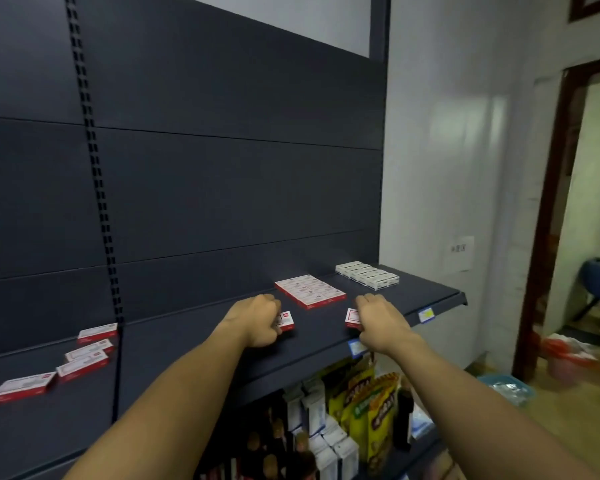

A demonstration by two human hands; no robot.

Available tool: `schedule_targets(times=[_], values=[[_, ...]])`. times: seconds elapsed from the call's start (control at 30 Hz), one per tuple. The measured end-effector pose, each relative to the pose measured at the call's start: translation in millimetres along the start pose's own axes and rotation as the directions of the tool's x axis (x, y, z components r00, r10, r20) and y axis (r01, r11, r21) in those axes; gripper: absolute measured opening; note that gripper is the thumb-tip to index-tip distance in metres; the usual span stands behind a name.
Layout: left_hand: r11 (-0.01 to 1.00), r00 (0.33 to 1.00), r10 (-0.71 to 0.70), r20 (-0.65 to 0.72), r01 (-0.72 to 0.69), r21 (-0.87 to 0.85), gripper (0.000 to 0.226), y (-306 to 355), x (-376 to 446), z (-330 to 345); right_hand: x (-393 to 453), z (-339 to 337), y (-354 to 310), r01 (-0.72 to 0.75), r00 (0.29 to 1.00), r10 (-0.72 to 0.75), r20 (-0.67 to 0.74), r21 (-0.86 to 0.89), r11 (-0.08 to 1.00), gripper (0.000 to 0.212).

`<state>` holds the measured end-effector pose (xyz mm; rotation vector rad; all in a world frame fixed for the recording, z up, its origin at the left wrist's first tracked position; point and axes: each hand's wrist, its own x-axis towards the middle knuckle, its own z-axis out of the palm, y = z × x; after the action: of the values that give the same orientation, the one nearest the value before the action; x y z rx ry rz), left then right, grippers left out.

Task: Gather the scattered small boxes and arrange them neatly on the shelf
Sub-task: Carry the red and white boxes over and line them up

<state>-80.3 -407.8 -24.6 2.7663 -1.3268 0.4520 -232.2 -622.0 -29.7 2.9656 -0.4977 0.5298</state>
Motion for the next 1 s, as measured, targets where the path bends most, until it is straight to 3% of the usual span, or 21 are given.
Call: schedule_targets(times=[0.43, 0.67, 1.0], values=[[1.0, 0.999, 0.007, -0.037, -0.008, -0.023, 0.021, 78.2, 43.7, 13.6, -6.9, 12.1, 93.6, 0.018, 1.0, -0.018, -0.007, 0.054, 0.998, 0.041], [0.999, 0.999, -0.021, -0.03, 0.02, -0.026, 0.015, 73.9, 75.2, 23.5, 18.6, 32.0, 111.0, 0.049, 0.999, -0.048, -0.008, 0.099, 0.994, 0.043], [0.995, 0.994, -0.105, -0.025, 0.105, 0.002, 0.026, 40.8, 141.4, 48.1, 108.4, 60.4, 125.7, 0.124, 0.992, -0.122, -0.019, 0.154, 0.98, 0.043]])
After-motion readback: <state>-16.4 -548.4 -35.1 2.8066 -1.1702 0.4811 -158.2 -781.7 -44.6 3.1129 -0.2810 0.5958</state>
